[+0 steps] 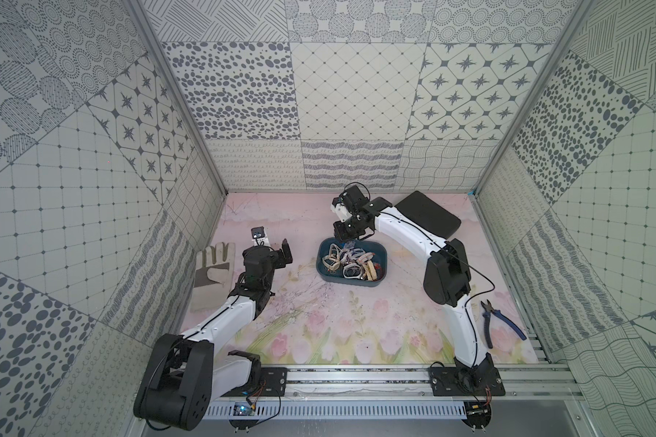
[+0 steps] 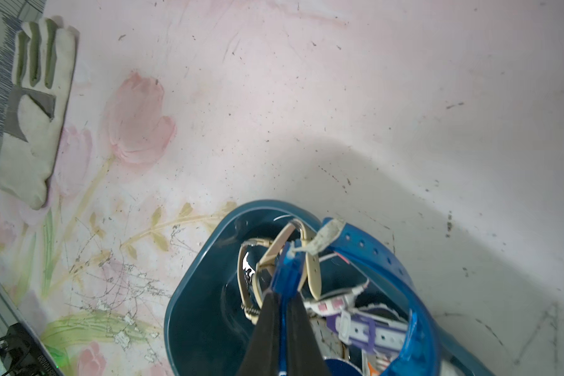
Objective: Put the watch into the storage box
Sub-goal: Place the watch in the storage box.
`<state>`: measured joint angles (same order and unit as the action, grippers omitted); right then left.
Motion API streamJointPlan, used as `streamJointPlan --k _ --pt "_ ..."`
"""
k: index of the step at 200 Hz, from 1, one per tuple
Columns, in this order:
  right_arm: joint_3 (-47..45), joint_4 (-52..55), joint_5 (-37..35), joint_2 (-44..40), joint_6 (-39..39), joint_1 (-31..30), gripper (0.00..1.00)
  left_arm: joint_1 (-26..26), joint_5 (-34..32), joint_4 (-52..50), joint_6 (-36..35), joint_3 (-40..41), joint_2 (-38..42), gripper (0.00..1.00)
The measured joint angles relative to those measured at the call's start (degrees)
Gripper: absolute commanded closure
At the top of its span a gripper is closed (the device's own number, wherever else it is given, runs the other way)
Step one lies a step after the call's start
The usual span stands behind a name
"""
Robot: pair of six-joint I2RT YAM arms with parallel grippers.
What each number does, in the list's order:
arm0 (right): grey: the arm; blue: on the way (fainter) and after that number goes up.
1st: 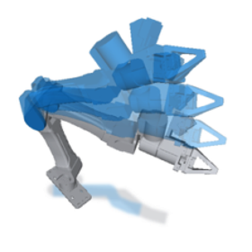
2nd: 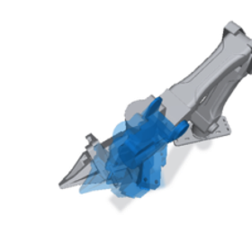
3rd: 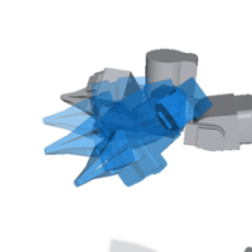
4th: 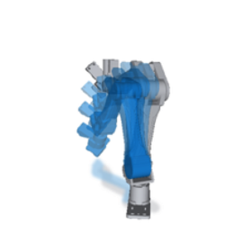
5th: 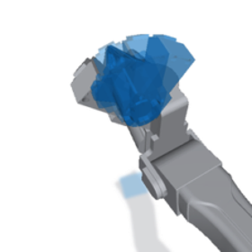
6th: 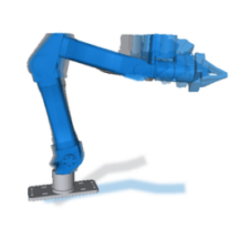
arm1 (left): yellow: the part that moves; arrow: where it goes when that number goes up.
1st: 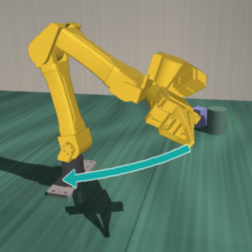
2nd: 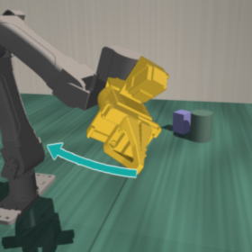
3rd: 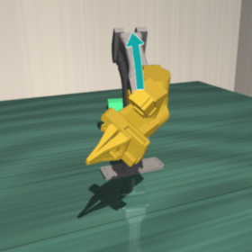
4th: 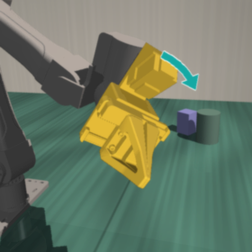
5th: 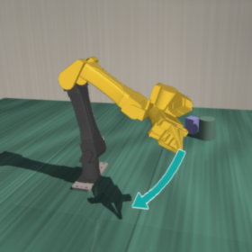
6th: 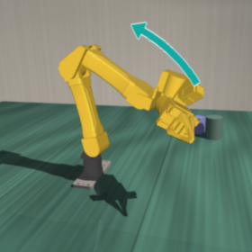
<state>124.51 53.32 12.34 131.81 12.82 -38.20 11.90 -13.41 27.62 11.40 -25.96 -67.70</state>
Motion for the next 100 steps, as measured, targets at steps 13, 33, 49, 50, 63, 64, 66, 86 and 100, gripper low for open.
streamJointPlan --k 13,33,49,50,63,64,66,86,100 --pt "5.7 2.6 0.5 4.0 -0.3 -0.4 1.00 0.0 0.0 0.0 0.0 0.0 0.0 0.01" --pt "12.2 6.4 1.0 8.1 -0.9 -0.7 1.00 0.0 0.0 0.0 0.0 0.0 0.0 0.01" --pt "13.2 8.3 1.3 8.7 -1.5 -0.9 1.00 0.0 0.0 0.0 0.2 0.0 0.0 0.00" --pt "13.2 8.5 1.4 8.7 -1.6 -1.0 1.00 0.0 0.0 0.0 0.2 0.0 0.0 0.00" --pt "12.9 9.9 1.4 8.6 -1.9 -1.2 1.00 0.0 0.0 0.0 0.2 0.0 0.0 0.00" --pt "12.8 9.9 1.4 8.5 -1.9 -1.2 1.00 0.0 0.0 0.0 0.2 0.0 0.0 0.01" --pt "12.7 10.0 1.4 8.5 -2.0 -1.2 1.00 0.0 0.0 0.0 0.2 0.0 0.0 0.00" --pt "8.3 10.0 0.8 6.5 -2.7 -1.6 1.00 0.0 0.0 0.0 0.2 0.0 -0.1 0.01" --pt "4.3 10.2 0.0 4.2 -3.0 -2.1 1.00 0.0 0.0 0.0 0.2 0.0 -0.1 0.01"
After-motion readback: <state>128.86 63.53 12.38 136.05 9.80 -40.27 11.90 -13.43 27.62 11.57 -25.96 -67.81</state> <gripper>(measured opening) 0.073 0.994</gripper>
